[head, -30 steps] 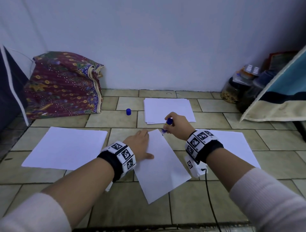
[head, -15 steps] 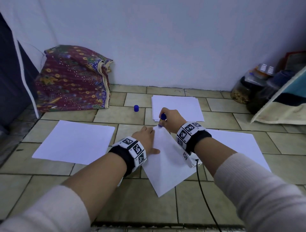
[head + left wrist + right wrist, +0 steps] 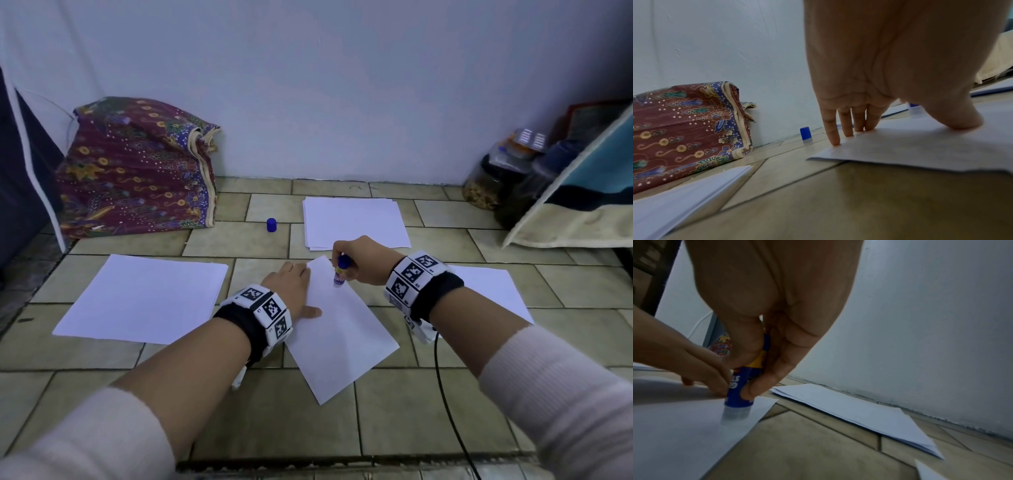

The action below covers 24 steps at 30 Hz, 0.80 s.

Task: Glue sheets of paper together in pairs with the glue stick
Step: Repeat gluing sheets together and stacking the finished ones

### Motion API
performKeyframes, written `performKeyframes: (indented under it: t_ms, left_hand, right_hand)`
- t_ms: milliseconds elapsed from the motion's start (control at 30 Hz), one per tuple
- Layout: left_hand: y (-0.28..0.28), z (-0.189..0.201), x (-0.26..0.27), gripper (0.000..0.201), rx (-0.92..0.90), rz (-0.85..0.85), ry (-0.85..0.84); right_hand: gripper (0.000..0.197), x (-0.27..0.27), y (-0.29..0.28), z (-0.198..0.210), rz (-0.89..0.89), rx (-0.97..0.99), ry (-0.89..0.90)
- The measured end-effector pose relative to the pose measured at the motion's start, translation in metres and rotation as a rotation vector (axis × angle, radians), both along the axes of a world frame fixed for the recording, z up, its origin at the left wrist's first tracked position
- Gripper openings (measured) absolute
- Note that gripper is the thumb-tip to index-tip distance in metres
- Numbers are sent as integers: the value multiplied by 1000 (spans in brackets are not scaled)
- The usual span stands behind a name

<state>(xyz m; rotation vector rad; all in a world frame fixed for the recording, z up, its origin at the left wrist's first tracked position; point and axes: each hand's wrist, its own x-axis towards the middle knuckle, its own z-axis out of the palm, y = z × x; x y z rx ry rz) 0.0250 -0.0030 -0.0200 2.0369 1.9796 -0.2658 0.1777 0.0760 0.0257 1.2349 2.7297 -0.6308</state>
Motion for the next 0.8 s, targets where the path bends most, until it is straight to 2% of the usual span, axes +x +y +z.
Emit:
performKeyframes:
  t_ms: [333,500,633,733,800]
  left_hand:
    - [0,0,1,84,-8,22,-12]
    - [0,-3,5,80,-5,46,41]
    - [-3,0,8,79,22,34,149]
    - [-5,-2,9,83,87,10,95]
    - [-6,-3,11,80,115,-102,17]
  right_hand:
    - [14,45,-28,2,90,-43,-73]
    - [16,71,-41,4,106,-109,-53]
    - [17,85,-47,4,127,-116,-54]
    - [17,90,-51,5,163,-121,-63]
    - [17,91,-52,6,196,-126,-83]
